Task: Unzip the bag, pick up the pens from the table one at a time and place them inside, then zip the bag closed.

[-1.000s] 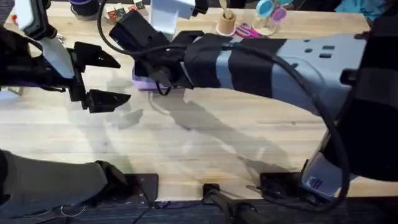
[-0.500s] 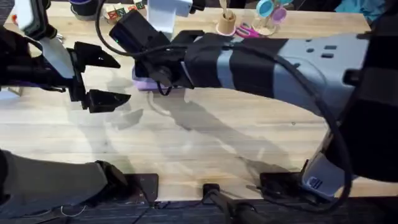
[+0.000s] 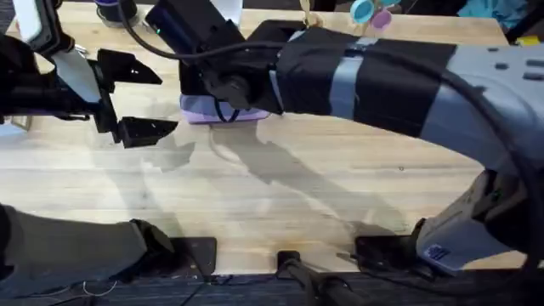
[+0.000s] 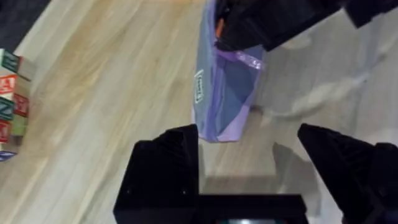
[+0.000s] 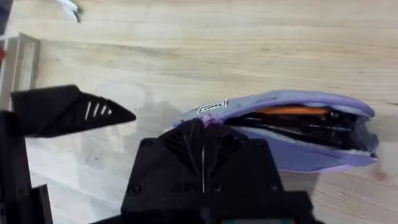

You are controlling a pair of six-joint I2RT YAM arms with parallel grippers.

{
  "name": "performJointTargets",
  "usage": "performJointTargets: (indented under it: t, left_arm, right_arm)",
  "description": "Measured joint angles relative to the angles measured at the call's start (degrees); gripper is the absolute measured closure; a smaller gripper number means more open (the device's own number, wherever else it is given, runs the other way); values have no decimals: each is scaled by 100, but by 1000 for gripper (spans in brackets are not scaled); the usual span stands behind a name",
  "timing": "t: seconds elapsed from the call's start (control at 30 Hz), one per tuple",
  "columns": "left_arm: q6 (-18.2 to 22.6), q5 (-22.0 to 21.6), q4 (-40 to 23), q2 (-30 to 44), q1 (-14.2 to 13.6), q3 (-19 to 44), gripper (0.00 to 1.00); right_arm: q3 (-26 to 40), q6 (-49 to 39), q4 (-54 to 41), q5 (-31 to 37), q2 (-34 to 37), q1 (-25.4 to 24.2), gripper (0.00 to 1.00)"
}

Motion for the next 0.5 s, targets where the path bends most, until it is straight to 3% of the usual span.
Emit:
performJointTargets:
  t: [0.27,0.5]
  left_arm:
    - [-111,433,384,404,-58,0,8]
    - [-153,596,712,1074,-448,0,7]
  right_arm:
    - [-4,-9,4,-212,0,-168,974]
    - [-4,-12,7,-243,0,-166,973]
